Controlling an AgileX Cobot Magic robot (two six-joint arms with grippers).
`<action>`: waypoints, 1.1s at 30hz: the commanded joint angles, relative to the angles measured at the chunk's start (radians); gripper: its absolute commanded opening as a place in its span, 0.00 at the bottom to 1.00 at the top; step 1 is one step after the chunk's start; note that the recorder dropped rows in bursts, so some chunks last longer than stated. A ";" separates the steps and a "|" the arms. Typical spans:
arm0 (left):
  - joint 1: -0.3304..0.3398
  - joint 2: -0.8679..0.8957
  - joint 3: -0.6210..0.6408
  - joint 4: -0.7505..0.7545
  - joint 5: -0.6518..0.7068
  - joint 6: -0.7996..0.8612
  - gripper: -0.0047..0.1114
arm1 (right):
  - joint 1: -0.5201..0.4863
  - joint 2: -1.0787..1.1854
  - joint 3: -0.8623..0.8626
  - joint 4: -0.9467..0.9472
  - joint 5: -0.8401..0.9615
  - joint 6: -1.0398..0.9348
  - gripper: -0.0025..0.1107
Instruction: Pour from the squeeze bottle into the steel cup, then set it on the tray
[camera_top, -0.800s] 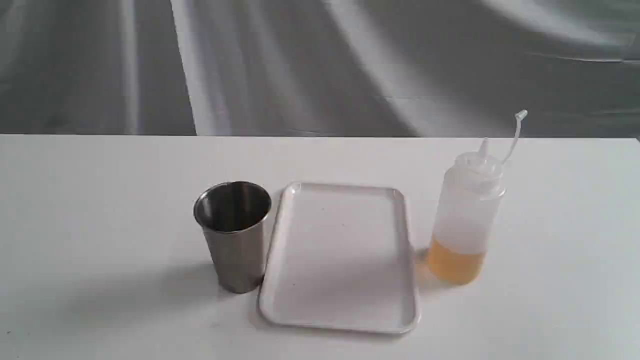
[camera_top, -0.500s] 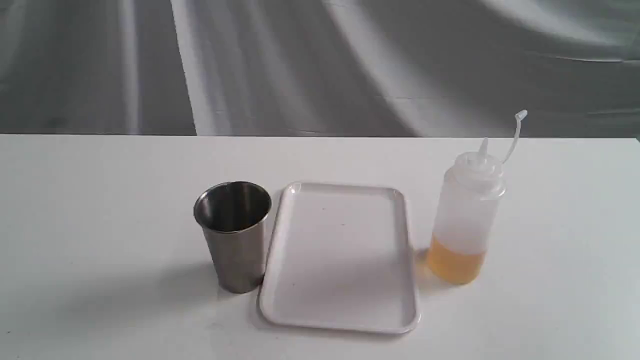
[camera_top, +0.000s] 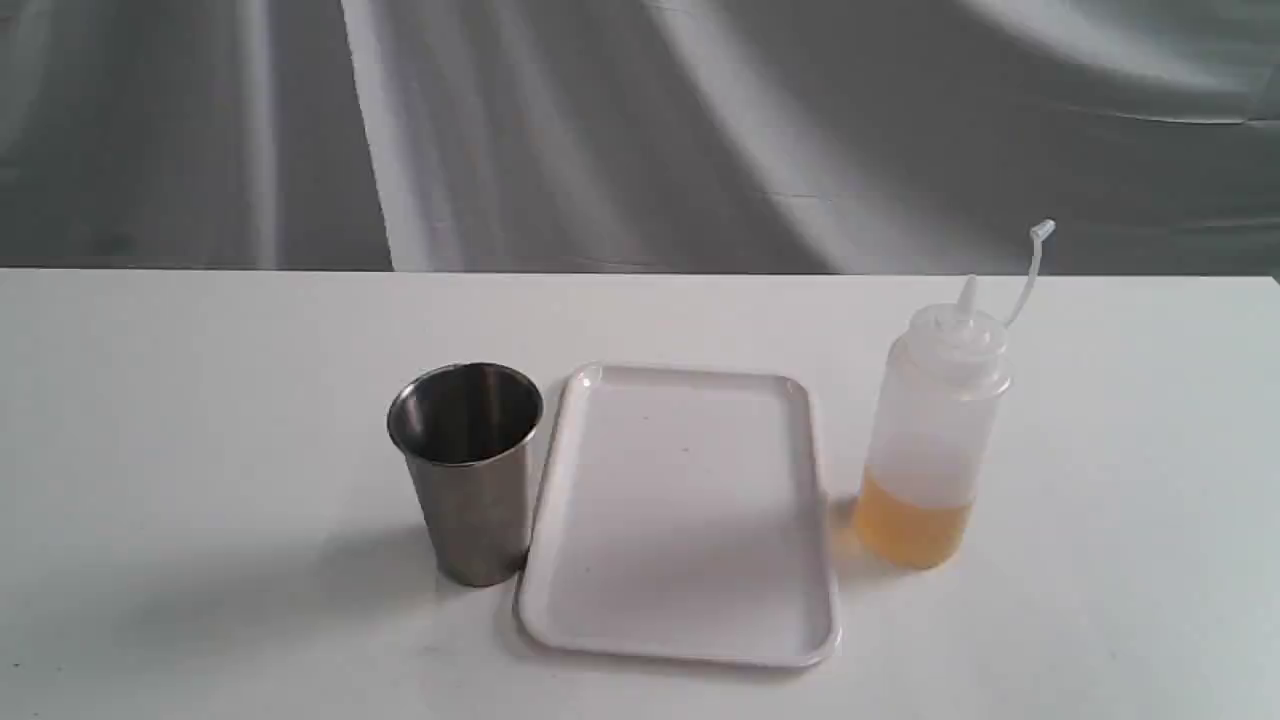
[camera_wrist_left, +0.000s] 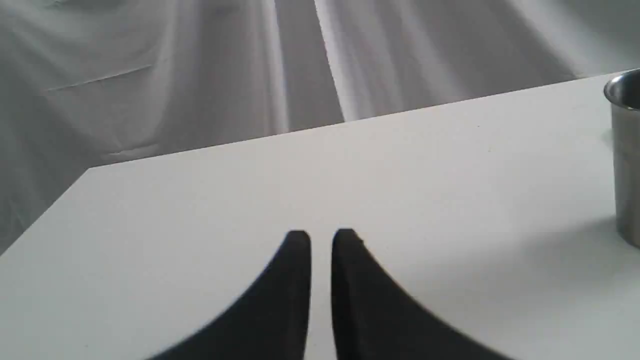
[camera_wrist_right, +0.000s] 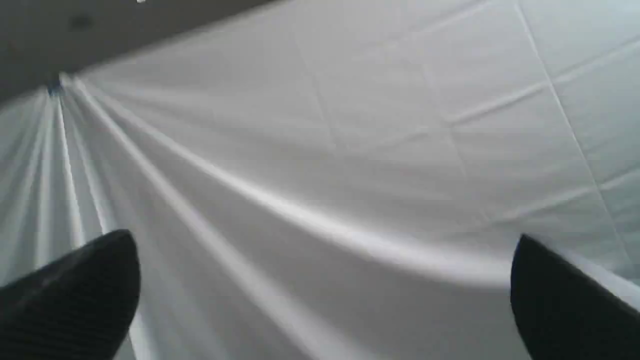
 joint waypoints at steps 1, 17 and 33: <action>0.002 -0.003 0.004 0.000 -0.012 -0.005 0.11 | -0.007 -0.004 0.003 0.051 -0.183 0.109 0.95; 0.002 -0.003 0.004 0.000 -0.012 -0.005 0.11 | -0.007 -0.004 0.003 -0.195 -0.349 0.927 0.95; 0.002 -0.003 0.004 0.000 -0.012 -0.008 0.11 | -0.007 0.033 -0.183 -0.419 -0.276 0.878 0.95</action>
